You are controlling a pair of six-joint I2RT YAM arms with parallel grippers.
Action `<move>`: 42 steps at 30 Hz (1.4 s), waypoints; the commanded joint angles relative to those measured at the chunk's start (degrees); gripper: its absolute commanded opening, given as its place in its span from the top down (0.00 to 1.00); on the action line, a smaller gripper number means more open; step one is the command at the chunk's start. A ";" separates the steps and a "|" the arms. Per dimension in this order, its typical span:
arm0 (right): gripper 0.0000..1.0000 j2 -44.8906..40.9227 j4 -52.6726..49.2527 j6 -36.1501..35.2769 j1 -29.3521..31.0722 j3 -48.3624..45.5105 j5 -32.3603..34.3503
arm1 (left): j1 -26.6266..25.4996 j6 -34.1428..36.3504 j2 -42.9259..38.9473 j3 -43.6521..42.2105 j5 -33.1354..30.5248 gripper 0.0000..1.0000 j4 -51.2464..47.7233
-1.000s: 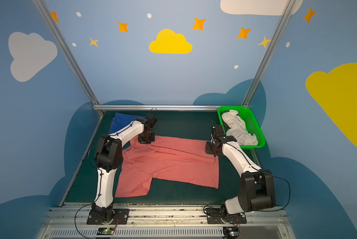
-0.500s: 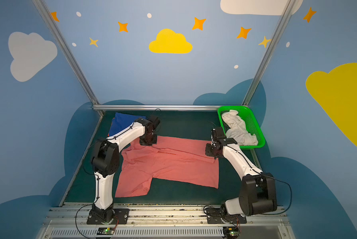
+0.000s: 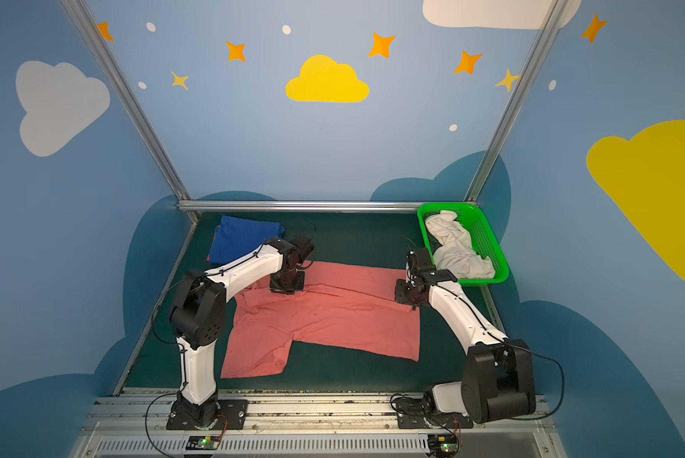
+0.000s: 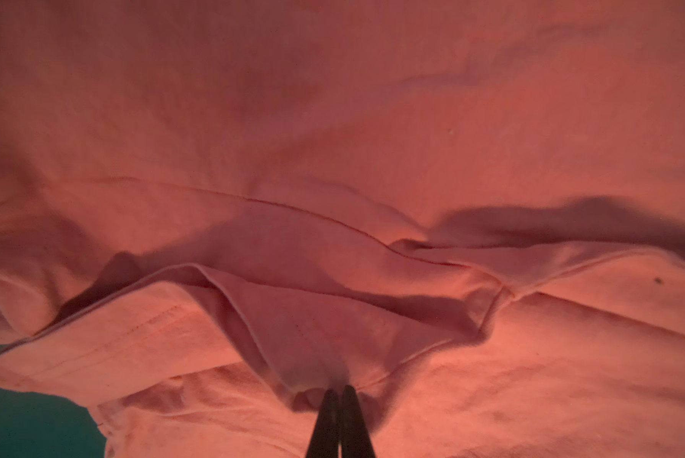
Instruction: Fold and stack the t-shirts
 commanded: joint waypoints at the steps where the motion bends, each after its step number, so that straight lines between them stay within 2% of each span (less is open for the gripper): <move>1: 0.66 -1.64 0.02 0.59 0.40 -0.82 -0.48 | -1.09 -2.58 -2.63 -2.00 0.84 0.95 -0.51; 12: 0.66 -0.94 0.65 0.94 0.73 -1.57 -0.74 | -3.79 -7.34 -5.01 -8.65 5.13 0.88 3.34; 20: 0.66 -0.41 0.93 1.00 0.94 -1.91 -0.79 | -5.84 -9.46 -6.14 -11.09 8.53 0.71 5.63; 25: 0.66 -0.23 0.81 1.15 1.16 -1.83 -0.82 | -5.55 -8.68 -8.54 -8.30 4.37 0.52 3.17; 26: 0.66 -0.22 0.84 1.10 1.21 -1.83 -0.82 | -5.19 -8.17 -8.72 -6.80 2.53 0.47 1.73; 29: 0.66 -0.37 0.71 1.18 1.37 -1.83 -0.76 | -3.01 -6.00 -8.48 -3.24 -2.27 0.40 -1.50; 33: 0.66 -0.32 0.57 1.24 1.47 -1.67 -0.65 | 1.81 -2.46 -6.35 -0.28 -5.02 0.37 -3.73; 39: 0.66 -0.40 0.01 1.29 1.59 -1.35 -0.39 | 8.70 2.25 -1.12 2.96 -3.07 0.38 -3.68; 42: 0.66 -0.41 -0.16 1.44 1.59 -1.21 -0.30 | 10.16 3.71 1.46 4.58 -2.60 0.40 -4.12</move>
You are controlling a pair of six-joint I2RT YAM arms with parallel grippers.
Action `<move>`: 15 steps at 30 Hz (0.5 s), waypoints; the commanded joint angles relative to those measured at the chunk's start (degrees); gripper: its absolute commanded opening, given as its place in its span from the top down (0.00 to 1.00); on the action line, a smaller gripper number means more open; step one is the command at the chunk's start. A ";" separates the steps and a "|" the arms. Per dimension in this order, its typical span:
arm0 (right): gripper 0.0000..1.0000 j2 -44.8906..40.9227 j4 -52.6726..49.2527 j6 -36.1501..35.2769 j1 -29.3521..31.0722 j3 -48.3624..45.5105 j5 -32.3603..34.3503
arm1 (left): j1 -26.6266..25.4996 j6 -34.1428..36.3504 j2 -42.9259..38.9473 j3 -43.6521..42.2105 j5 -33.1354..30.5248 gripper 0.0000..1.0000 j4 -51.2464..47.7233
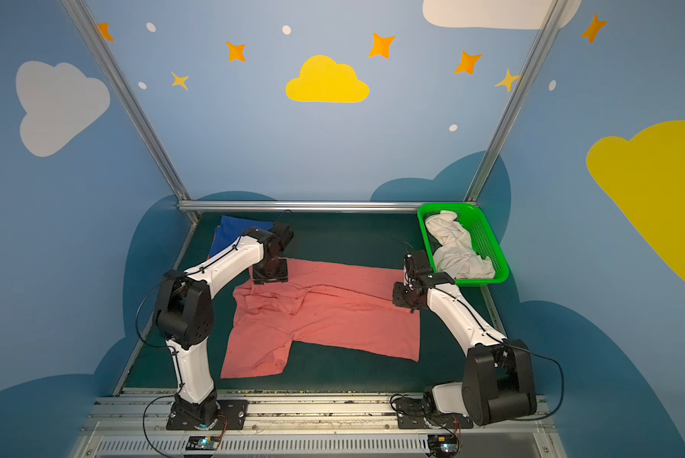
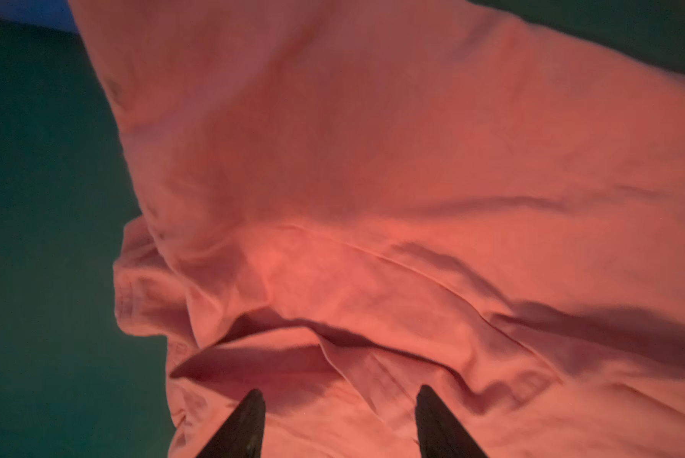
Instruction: Fold and stack the t-shirts
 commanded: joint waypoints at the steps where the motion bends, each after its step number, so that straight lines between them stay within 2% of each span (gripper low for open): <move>1: 0.66 -0.08 -0.92 0.53 0.40 0.21 0.10 | 0.79 3.72 2.76 1.82 0.22 0.41 -2.53; 6: 0.66 -0.17 -1.21 0.59 0.51 0.03 0.27 | 1.04 4.82 4.33 1.24 0.63 0.45 -3.27; 11: 0.66 -0.17 -0.83 0.69 0.59 -0.32 0.08 | 1.04 4.65 3.46 -2.43 2.04 0.56 -2.97; 15: 0.66 -0.04 -0.34 0.89 0.70 -0.83 -0.15 | 0.97 3.84 1.46 -6.55 3.83 0.60 -1.24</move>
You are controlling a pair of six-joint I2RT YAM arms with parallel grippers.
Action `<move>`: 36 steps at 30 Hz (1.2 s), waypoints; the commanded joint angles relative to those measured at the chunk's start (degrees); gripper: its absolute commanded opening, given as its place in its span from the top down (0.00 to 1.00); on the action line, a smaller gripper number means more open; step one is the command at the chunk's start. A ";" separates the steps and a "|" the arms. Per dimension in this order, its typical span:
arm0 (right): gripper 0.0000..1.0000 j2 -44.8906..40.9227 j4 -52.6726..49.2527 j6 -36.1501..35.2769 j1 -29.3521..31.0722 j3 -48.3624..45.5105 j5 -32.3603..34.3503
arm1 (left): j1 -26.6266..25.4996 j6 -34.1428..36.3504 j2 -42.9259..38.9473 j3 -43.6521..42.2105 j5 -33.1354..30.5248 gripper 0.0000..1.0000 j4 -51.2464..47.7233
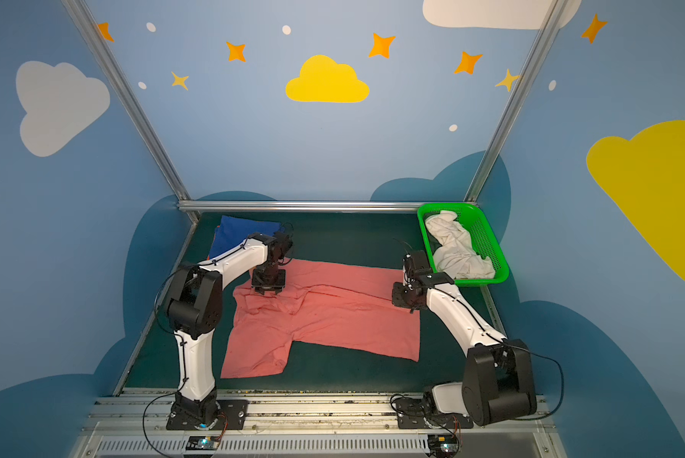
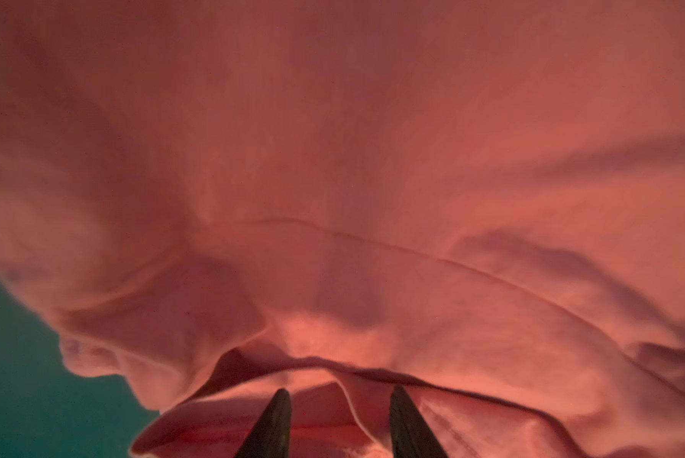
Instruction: Fold and stack the t-shirts
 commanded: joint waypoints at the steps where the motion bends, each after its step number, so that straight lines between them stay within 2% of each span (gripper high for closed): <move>1: 0.66 0.07 -0.22 0.56 0.33 -0.80 -0.25 | -0.27 -0.41 -2.96 -2.80 1.81 0.62 -0.21; 4: 0.66 0.31 -0.16 0.66 0.53 -0.81 -0.43 | -0.61 -1.12 -4.38 -4.20 1.57 0.68 -0.04; 14: 0.67 0.63 0.44 0.91 0.81 -1.38 -0.43 | -2.85 -3.55 -9.71 -7.50 2.59 0.80 0.62; 25: 0.67 0.82 0.88 0.92 1.07 -1.68 -0.61 | -4.68 -7.91 -14.32 -17.97 5.68 0.81 5.09; 29: 0.66 0.83 0.81 0.92 1.17 -1.50 -0.62 | -4.88 -7.88 -16.80 -14.85 4.82 0.80 4.16; 32: 0.66 0.71 0.72 0.99 1.21 -1.51 -0.61 | -4.63 -6.78 -17.40 -9.63 1.74 0.79 2.39; 36: 0.66 0.28 0.56 1.15 1.56 -1.51 -0.56 | -2.77 -3.55 -13.50 -2.63 -2.34 0.79 0.10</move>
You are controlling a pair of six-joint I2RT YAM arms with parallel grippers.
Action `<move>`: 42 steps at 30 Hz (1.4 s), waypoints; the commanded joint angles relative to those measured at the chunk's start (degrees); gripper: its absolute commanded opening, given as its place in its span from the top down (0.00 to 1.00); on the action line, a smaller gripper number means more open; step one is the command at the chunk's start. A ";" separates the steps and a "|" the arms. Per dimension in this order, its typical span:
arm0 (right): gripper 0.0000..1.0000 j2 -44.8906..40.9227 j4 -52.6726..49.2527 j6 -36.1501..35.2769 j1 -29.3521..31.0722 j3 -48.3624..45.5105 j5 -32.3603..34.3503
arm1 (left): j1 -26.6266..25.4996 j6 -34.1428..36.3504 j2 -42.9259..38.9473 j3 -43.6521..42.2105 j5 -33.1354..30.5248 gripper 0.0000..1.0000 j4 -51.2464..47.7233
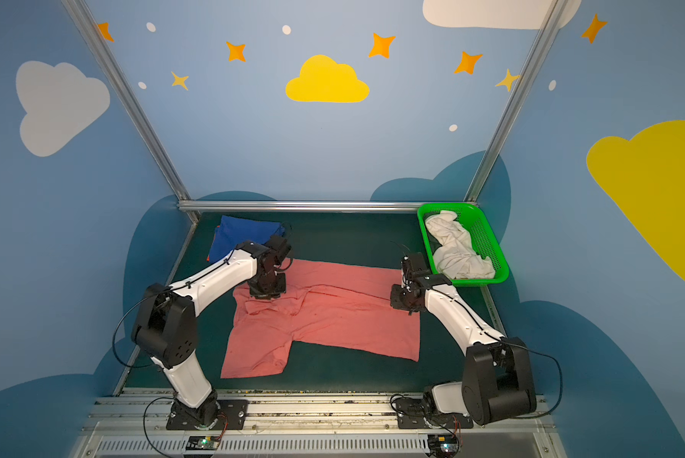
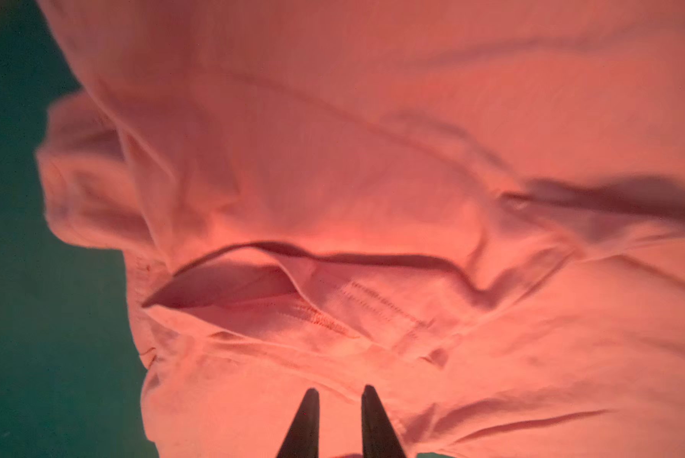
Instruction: Fold and stack the t-shirts
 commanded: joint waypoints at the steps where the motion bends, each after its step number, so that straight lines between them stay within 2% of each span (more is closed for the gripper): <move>1: 0.67 -0.23 0.10 0.24 0.41 -0.39 -0.26 | 2.10 3.08 3.57 4.50 -4.89 0.79 -3.46; 8: 0.66 -1.47 -0.64 0.33 0.66 -0.37 0.29 | 4.91 6.64 12.83 8.99 -4.11 0.80 -3.94; 14: 0.66 -2.10 -1.01 0.30 0.64 -0.57 0.47 | 5.46 7.28 15.34 8.33 -3.30 0.81 -3.84; 25: 0.66 -1.23 -0.59 0.37 0.82 -0.22 -0.14 | 5.28 4.98 10.14 -1.36 0.33 0.81 -0.63; 36: 0.66 0.35 -0.04 0.55 1.63 0.22 -0.41 | 4.10 3.28 4.91 -5.81 2.39 0.80 0.47; 42: 0.67 0.11 0.04 0.75 1.94 -0.04 -0.40 | 3.29 1.60 2.68 -11.13 3.48 0.81 2.10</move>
